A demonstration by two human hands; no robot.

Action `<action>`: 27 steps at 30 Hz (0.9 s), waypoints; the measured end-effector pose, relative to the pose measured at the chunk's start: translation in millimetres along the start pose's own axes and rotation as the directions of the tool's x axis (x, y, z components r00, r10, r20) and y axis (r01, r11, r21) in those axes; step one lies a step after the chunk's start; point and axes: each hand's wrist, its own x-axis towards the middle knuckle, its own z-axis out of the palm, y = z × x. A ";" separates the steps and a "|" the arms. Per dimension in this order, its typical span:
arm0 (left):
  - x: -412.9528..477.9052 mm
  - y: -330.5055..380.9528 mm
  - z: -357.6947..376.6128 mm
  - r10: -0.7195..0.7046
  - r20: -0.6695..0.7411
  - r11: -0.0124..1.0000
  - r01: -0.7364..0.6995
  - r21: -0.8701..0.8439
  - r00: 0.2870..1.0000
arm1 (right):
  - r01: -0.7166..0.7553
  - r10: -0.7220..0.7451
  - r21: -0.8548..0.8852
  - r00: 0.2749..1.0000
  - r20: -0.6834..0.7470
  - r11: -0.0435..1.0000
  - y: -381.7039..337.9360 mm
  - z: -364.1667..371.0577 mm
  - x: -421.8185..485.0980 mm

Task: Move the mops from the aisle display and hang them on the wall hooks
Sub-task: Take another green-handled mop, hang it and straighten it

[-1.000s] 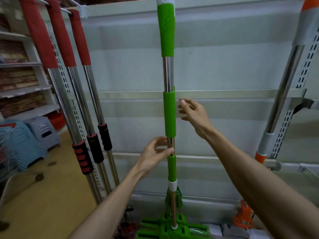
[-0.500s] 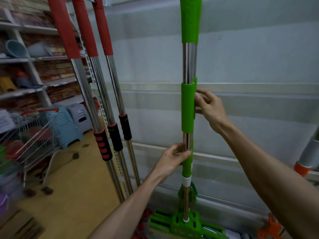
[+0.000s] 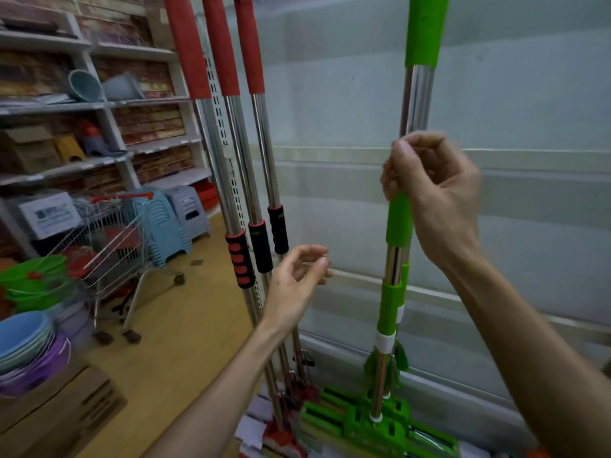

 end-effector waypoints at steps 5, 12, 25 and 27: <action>-11.6 -8.9 -48.8 0.005 -0.051 1.000 -0.004 0.028 0.999 | -0.082 0.084 -0.026 0.991 0.106 0.996 24.5 41.5 -17.9; -17.9 -51.4 -109.4 -0.102 -0.228 0.995 0.104 -0.005 0.968 | -0.304 0.331 -0.180 0.932 0.146 0.936 103.4 83.1 -39.6; 19.4 -81.7 -117.5 -0.212 -0.143 0.950 0.239 0.201 0.967 | -0.516 0.583 -0.273 0.713 0.390 0.812 189.4 141.6 -33.8; 22.4 -86.4 -114.3 -0.187 -0.144 0.952 0.215 0.219 0.972 | -0.547 0.593 -0.242 0.670 0.446 0.801 193.4 139.2 -32.2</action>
